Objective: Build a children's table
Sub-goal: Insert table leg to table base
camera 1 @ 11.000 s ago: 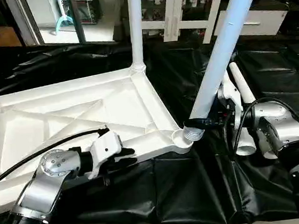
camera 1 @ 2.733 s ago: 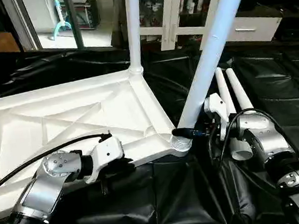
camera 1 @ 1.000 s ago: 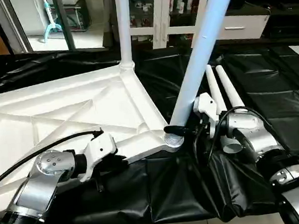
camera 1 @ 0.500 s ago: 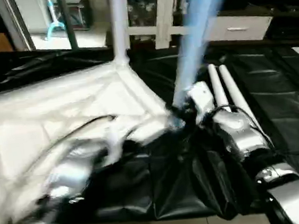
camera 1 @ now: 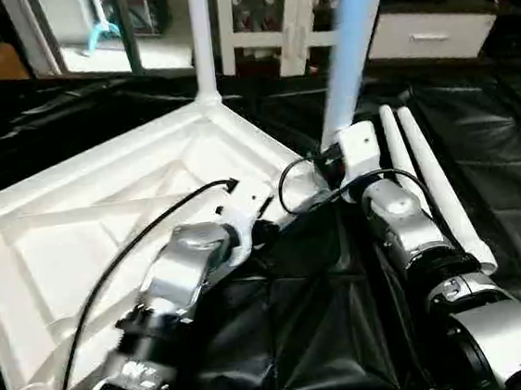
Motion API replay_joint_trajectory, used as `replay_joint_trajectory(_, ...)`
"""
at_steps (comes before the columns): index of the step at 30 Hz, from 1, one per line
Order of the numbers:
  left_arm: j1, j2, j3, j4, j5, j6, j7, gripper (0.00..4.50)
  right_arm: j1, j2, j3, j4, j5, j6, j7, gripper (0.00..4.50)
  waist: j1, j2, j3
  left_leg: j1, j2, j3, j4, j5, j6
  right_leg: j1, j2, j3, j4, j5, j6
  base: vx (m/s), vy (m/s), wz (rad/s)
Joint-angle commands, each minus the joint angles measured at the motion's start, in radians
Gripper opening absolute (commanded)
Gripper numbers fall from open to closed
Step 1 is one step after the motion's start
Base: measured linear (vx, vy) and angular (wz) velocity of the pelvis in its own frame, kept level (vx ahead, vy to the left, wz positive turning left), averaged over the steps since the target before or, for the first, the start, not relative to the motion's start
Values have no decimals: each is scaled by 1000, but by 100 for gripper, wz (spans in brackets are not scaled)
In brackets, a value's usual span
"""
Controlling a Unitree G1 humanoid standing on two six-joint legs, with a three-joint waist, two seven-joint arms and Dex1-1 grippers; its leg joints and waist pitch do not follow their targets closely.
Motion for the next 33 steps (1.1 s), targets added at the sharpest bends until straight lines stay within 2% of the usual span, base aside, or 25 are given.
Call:
replay_joint_trajectory(1,22,73,-10,-53,8,-117,-75,0,71,47,32,83,54,99,204,186,3,13,-35,-5,68,-32,-72,-37,129,43,-72,42,-35,74,-292,0,0,0)
replay_joint_trajectory(2,43,103,-24,-73,6,-127,-112,0,72,32,31,69,66,101,252,186,-2,12,-37,-2,66,-29,-68,-35,148,42,-70,41,-35,85,-299,0,0,0)
replay_joint_trajectory(3,55,118,-30,-85,0,-143,-137,0,73,25,30,61,70,106,274,186,-8,17,-35,3,70,-28,-69,-33,163,41,-71,43,-34,94,-314,0,0,0)
replay_joint_trajectory(4,95,166,-45,-127,-22,-176,-217,0,78,2,28,37,85,122,345,186,-5,20,-35,4,70,-32,-68,-34,164,42,-71,41,-33,87,-315,0,0,0)
replay_joint_trajectory(5,95,166,-45,-127,-22,-176,-217,0,78,2,28,37,85,122,345,186,-11,19,-34,1,73,-30,-68,-32,163,44,-71,43,-32,85,-318,0,0,0)
replay_joint_trajectory(6,111,184,-50,-144,-31,-185,-247,0,80,-7,26,27,89,129,370,186,-11,19,-33,6,74,-28,-68,-28,159,40,-70,43,-33,84,-321,0,0,0)
replay_joint_trajectory(7,164,256,-62,-190,-51,-247,-344,0,92,-47,31,-15,113,167,496,186,-9,22,-33,9,73,-29,-68,-24,151,40,-65,41,-32,82,-323,0,0,0)
replay_joint_trajectory(8,184,290,-67,-206,-55,-262,-380,0,99,-69,37,-37,123,185,560,186,-12,16,-31,6,73,-28,-69,-33,153,45,-64,42,-32,77,-321,0,0,0)
replay_joint_trajectory(9,206,325,-70,-220,-60,-286,-420,0,110,-96,50,-66,134,208,638,186,-9,18,-31,7,74,-26,-68,-47,151,44,-66,44,-33,67,-317,0,0,0)
replay_joint_trajectory(11,215,336,-67,-223,-67,-294,-436,0,117,-113,61,-81,136,220,677,186,-6,20,-28,14,75,-23,-69,-37,143,39,-60,42,-33,65,-315,0,0,0)
replay_joint_trajectory(12,215,337,-66,-223,-67,-295,-437,0,117,-114,62,-82,136,221,680,186,0,22,-27,20,76,-21,-69,-41,127,35,-61,43,-34,48,-316,0,0,0)
replay_joint_trajectory(13,223,345,-61,-227,-79,-302,-448,0,125,-129,70,-99,137,229,721,186,1,18,-25,20,76,-19,-71,-53,119,34,-61,43,-36,28,-315,0,0,0)
replay_joint_trajectory(15,245,355,-33,-241,-130,-318,-484,0,149,-179,101,-145,142,262,853,186,16,18,-27,23,74,-20,-71,-67,89,37,-61,45,-36,-4,-306,0,0,0)
replay_joint_trajectory(17,254,364,-22,-245,-151,-333,-499,0,162,-207,120,-168,145,279,928,186,18,16,-28,23,73,-19,-70,-62,91,39,-57,44,-33,20,-306,0,0,0)
replay_joint_trajectory(18,261,372,-17,-247,-162,-348,-508,0,172,-225,131,-188,147,296,979,186,23,18,-29,26,72,-18,-69,-47,98,37,-57,44,-32,36,-305,0,0,0)
replay_joint_trajectory(19,266,380,-14,-242,-166,-372,-514,0,184,-250,152,-212,141,308,1035,186,29,16,-27,23,71,-18,-68,-39,106,39,-56,44,-32,39,-303,0,0,0)
replay_joint_trajectory(20,265,382,-15,-238,-167,-379,-516,0,189,-264,168,-218,126,299,1060,186,37,13,-27,25,74,-16,-67,-30,112,39,-57,44,-30,38,-299,0,0,0)
replay_joint_trajectory(22,265,382,-15,-238,-167,-380,-516,0,190,-266,170,-218,123,296,1064,186,44,15,-26,27,76,-12,-67,-29,108,36,-56,43,-31,28,-300,0,0,0)
replay_joint_trajectory(24,262,386,-19,-225,-156,-398,-523,0,194,-281,188,-224,103,288,1098,186,50,14,-27,25,76,-10,-65,-39,90,37,-58,44,-30,5,-299,0,0,0)
replay_joint_trajectory(26,251,388,-25,-200,-132,-419,-516,0,202,-299,224,-212,49,236,1107,186,54,16,-28,26,76,-10,-64,-59,80,34,-58,43,-31,-22,-292,0,0,0)
replay_joint_trajectory(30,241,386,-25,-181,-123,-434,-506,0,224,-308,249,-221,18,206,1102,186,59,16,-26,28,74,-11,-67,-112,48,32,-58,46,-39,-93,-274,0,0,0)
replay_joint_trajectory(33,238,388,-26,-173,-115,-441,-504,0,244,-313,267,-228,-4,176,1091,186,59,14,-28,27,73,-12,-67,-115,43,33,-57,47,-38,-91,-269,0,0,0)
